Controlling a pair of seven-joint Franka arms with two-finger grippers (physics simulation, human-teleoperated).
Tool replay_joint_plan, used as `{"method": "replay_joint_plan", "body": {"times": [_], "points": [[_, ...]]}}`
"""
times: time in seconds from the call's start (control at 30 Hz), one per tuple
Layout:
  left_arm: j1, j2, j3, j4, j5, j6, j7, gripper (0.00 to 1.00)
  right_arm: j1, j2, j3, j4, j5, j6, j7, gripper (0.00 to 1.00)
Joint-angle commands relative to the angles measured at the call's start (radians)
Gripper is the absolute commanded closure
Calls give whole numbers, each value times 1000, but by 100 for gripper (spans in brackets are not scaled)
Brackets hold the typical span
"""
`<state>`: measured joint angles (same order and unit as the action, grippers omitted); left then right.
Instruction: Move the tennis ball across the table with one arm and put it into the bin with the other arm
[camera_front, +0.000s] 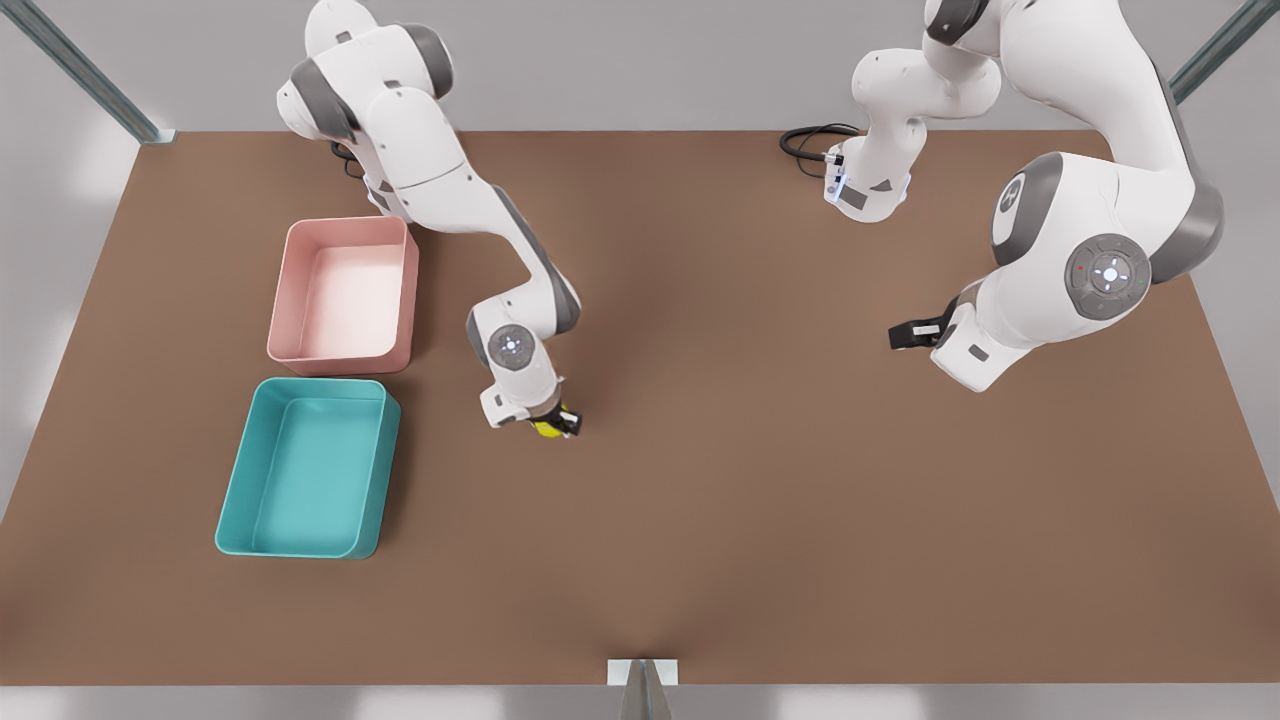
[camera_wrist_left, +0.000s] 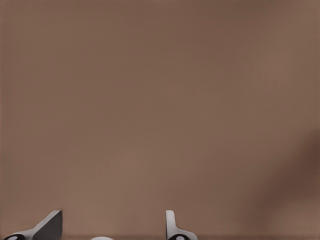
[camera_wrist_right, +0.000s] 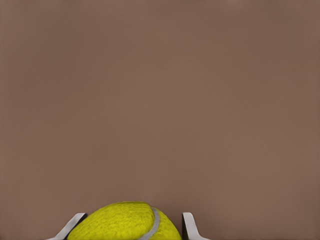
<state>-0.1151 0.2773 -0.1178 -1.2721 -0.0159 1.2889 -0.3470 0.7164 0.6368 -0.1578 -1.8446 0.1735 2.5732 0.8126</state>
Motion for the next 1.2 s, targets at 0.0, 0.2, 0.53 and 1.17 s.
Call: {"method": "replay_joint_plan", "body": {"times": [0.0,0.2,0.53,1.17], "points": [[0,-1,0,0,1,-3,-6,0,-11,-9,0,7,-2,-25,-62,28],[-6,-9,-3,7,1,-23,-15,0,-147,-71,-2,84,1,-142,-347,28],[-6,-3,-36,0,-6,-53,-21,0,-284,-137,-319,189,-11,-429,-984,28],[0,2,-34,23,-4,-80,-20,0,-650,-451,167,355,-210,-1159,-665,0]]}}
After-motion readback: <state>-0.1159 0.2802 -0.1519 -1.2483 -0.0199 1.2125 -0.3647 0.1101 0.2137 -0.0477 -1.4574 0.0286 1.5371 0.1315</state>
